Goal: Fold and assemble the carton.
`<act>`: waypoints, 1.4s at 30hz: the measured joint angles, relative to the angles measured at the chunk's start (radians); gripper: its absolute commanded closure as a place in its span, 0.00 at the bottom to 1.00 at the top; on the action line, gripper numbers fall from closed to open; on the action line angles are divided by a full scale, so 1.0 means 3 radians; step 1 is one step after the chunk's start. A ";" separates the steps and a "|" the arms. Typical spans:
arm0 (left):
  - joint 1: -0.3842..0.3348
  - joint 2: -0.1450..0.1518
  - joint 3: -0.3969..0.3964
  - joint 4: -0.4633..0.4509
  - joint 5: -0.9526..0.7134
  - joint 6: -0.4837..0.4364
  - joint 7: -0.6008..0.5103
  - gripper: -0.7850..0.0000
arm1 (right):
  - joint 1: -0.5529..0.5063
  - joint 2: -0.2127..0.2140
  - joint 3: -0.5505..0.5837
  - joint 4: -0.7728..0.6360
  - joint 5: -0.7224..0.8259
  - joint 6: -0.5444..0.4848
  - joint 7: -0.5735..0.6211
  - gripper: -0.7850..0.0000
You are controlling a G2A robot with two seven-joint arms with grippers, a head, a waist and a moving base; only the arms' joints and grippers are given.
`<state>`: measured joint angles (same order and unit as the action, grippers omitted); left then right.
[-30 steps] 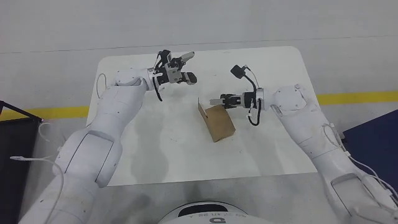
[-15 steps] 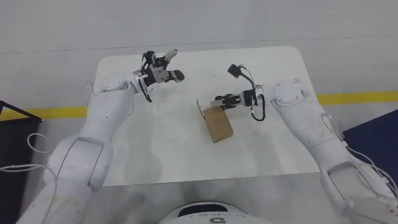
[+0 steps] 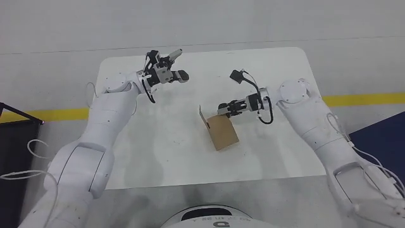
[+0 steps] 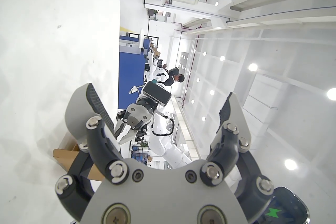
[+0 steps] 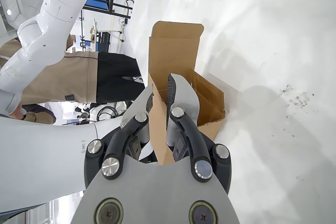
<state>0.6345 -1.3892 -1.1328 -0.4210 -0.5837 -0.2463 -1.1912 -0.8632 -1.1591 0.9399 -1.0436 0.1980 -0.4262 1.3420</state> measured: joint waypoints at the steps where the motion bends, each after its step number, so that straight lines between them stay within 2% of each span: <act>1: 0.0004 0.0002 -0.0003 -0.0007 0.0002 0.0000 0.0003 0.00 | 0.0001 0.0001 -0.0001 -0.0001 0.0008 0.0006 0.0013 0.76; 3: 0.0010 0.0005 -0.0008 -0.0021 0.0006 0.0004 0.0009 0.00 | 0.0002 0.0005 -0.0004 -0.0005 0.0026 0.0015 0.0045 0.78; 6: 0.0017 0.0006 -0.0014 -0.0039 0.0009 0.0011 0.0021 0.00 | 0.0007 0.0011 -0.0010 -0.0008 0.0031 0.0025 0.0080 0.98; 7: 0.0019 0.0007 -0.0015 -0.0045 0.0010 0.0012 0.0023 0.00 | 0.0008 0.0012 -0.0012 -0.0008 0.0032 0.0026 0.0086 1.00; 17: 0.0033 0.0013 -0.0038 -0.0068 0.0012 -0.0004 0.0047 0.00 | -0.0014 0.0041 0.0055 -0.0077 0.0072 -0.0061 -0.0023 1.00; 20: 0.0033 0.0022 -0.0057 -0.0068 0.0019 -0.0039 0.0079 0.00 | -0.0089 0.0080 0.0209 -0.0239 -0.0099 -0.0287 -0.0454 1.00; 23: 0.0030 0.0037 -0.0073 -0.0076 0.0063 -0.0083 0.0144 0.00 | -0.0312 0.0132 0.0396 -0.0595 -0.0745 -0.0437 -0.1290 1.00; 28: 0.0043 0.0052 -0.0084 -0.0118 0.0118 -0.0115 0.0208 0.00 | -0.0762 0.0188 0.0611 -0.1219 -0.1711 -0.0440 -0.2389 1.00; 32: 0.0062 0.0056 -0.0071 -0.0170 0.0179 -0.0117 0.0251 0.00 | -0.1106 0.0189 0.0587 -0.1546 -0.2621 -0.0347 -0.3209 1.00; 35: 0.0075 0.0054 -0.0057 -0.0201 0.0211 -0.0109 0.0269 0.00 | -0.1189 0.0169 0.0501 -0.1506 -0.2957 -0.0248 -0.3507 1.00; 37: 0.0084 0.0053 -0.0047 -0.0220 0.0233 -0.0096 0.0279 0.00 | -0.1194 0.0151 0.0418 -0.1445 -0.3048 -0.0192 -0.3541 1.00; 39: 0.0090 0.0052 -0.0041 -0.0235 0.0247 -0.0083 0.0283 0.00 | -0.1181 0.0136 0.0352 -0.1396 -0.2963 -0.0215 -0.3434 0.65; 40: 0.0091 0.0052 -0.0039 -0.0239 0.0252 -0.0079 0.0287 0.00 | -0.1168 0.0132 0.0339 -0.1382 -0.2918 -0.0225 -0.3382 0.58; 41: 0.0093 0.0052 -0.0038 -0.0243 0.0257 -0.0075 0.0289 0.00 | -0.1158 0.0129 0.0328 -0.1371 -0.2885 -0.0229 -0.3335 0.38; 42: 0.0095 0.0052 -0.0036 -0.0248 0.0261 -0.0071 0.0290 0.00 | -0.1150 0.0125 0.0312 -0.1357 -0.2834 -0.0236 -0.3268 0.22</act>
<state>0.6629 -1.3735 -1.1437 -0.4954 -0.5054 -0.2675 -1.1041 -1.2081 -1.1215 1.0336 -1.4506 -0.6522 -0.4971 0.3618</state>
